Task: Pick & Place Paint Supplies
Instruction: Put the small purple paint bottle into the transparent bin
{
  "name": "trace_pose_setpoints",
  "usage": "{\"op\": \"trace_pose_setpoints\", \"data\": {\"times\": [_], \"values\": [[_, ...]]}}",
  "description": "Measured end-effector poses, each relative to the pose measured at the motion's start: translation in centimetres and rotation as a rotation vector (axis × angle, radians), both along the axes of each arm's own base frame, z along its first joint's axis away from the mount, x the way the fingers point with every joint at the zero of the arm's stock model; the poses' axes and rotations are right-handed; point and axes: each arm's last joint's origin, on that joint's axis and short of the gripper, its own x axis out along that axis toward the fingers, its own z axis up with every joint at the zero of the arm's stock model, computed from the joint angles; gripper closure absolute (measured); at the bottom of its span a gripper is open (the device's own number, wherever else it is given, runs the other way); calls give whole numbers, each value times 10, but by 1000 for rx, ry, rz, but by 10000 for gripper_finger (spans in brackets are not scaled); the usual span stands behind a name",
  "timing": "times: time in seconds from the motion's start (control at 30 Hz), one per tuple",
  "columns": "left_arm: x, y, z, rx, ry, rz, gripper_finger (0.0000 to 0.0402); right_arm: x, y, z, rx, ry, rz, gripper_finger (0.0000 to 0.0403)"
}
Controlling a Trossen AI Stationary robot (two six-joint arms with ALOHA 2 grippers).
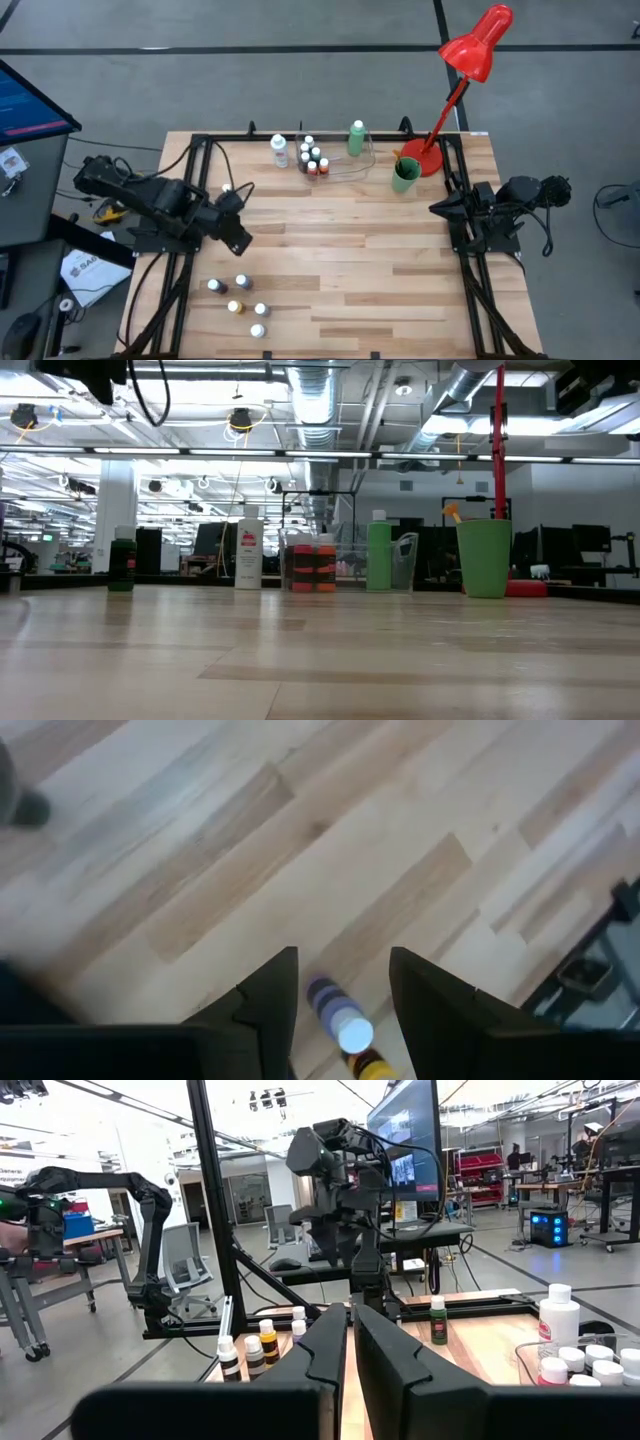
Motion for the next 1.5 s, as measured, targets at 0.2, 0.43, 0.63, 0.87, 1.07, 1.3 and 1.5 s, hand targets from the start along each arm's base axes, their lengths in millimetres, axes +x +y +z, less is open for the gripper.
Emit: {"op": "trace_pose_setpoints", "data": {"times": [0.2,0.43,0.63,0.87,1.07,1.3,1.5], "values": [[-2,-8,-3,-85,27,-18,253,0,0,0,0,0,0,381],[3,-34,-9,-44,14,-258,251,0,0,0,0,0,0,381],[13,-64,-27,1,71,-435,208,0,0,0,0,0,0,381],[25,-79,-47,46,157,-480,131,0,0,0,0,0,0,381],[30,-84,-59,40,210,-490,96,0,0,0,0,0,0,381],[19,-83,-82,48,284,-507,92,0,0,0,0,0,0,381],[16,-81,-102,30,257,-509,92,0,0,0,0,0,0,381]]}}
